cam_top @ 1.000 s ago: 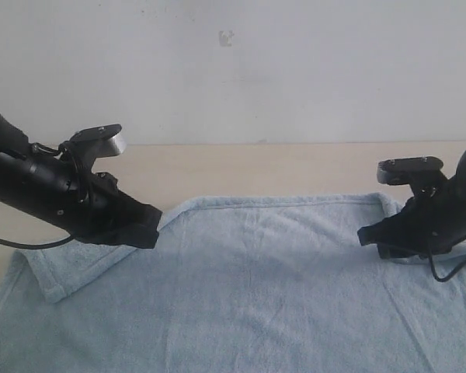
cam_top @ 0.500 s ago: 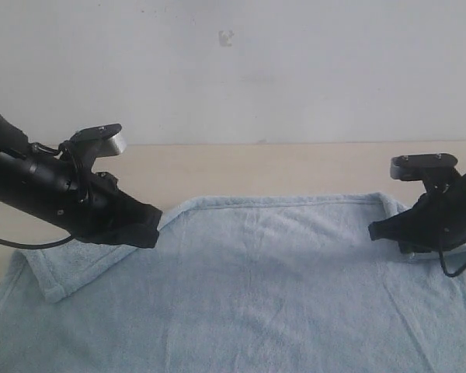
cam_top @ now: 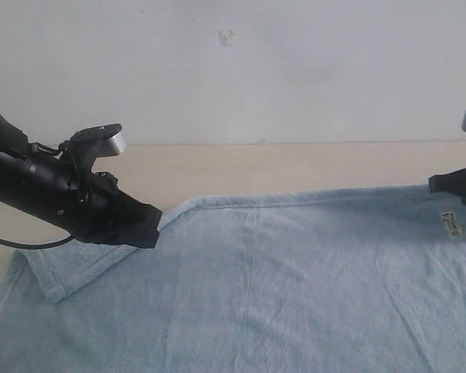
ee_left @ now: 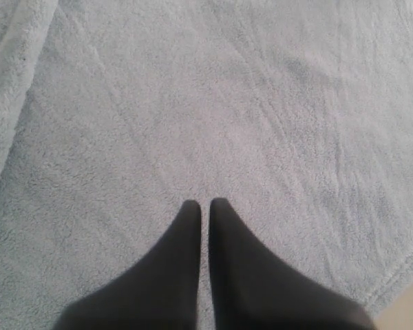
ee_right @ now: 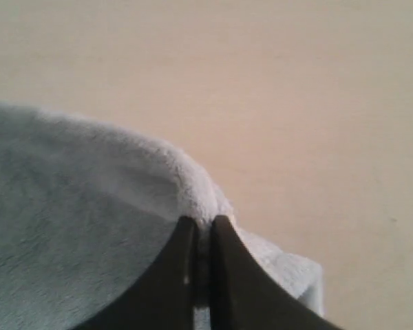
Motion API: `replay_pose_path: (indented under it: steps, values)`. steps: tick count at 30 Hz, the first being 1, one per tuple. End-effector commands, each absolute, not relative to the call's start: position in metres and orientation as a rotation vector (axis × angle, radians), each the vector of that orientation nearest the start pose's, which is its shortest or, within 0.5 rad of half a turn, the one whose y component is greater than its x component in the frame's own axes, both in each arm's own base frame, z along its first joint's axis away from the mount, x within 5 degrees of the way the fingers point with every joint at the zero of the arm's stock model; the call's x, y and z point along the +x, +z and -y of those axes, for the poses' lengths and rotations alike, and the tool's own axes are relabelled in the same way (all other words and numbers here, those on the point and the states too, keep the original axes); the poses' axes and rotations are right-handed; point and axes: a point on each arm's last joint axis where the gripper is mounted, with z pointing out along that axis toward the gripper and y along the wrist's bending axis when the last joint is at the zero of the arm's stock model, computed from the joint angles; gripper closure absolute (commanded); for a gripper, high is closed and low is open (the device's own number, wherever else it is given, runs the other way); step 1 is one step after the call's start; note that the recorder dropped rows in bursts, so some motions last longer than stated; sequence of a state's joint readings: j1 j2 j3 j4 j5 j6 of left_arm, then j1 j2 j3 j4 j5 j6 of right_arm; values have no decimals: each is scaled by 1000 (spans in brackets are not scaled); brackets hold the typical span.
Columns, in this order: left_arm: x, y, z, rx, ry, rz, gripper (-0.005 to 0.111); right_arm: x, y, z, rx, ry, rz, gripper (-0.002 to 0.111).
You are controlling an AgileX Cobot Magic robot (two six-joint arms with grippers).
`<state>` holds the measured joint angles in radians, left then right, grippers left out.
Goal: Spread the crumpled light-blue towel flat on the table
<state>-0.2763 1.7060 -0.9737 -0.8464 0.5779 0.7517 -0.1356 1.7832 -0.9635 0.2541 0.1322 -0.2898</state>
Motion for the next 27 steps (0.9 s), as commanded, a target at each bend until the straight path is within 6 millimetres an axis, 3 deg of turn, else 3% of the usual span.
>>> replay_pose_path:
  steps: [1, 6, 8, 13, 17, 19, 21, 22, 24, 27]
  values:
    - [308, 194, 128, 507, -659, -2562, 103, 354, 163, 68, 307, -34, -2394, 97]
    - [308, 194, 128, 507, -659, -2562, 103, 354, 151, 70, 344, -20, -2430, 60]
    - [308, 194, 128, 507, -659, -2562, 103, 354, 152, 70, 355, -14, -2432, 51]
    - [308, 194, 128, 507, -659, -2562, 103, 350, 169, 68, 442, 30, -2396, 51]
    - [308, 194, 128, 507, -659, -2562, 103, 335, 217, 58, 592, 170, -2303, 51]
    - [308, 194, 128, 525, -648, -2562, 103, 323, 242, 36, 524, 238, -2316, 51]
    - [307, 192, 125, 623, -588, -2553, 103, 312, 254, -6, 285, 293, -2393, 51]
    - [307, 191, 123, 680, -548, -2551, 103, 304, 254, -40, 52, 326, -2456, 51]
    - [305, 189, 121, 755, -506, -2555, 103, 293, 244, -87, -288, 350, -2502, 51]
    - [303, 187, 118, 852, -442, -2560, 103, 280, 211, -132, -504, 376, -2574, 60]
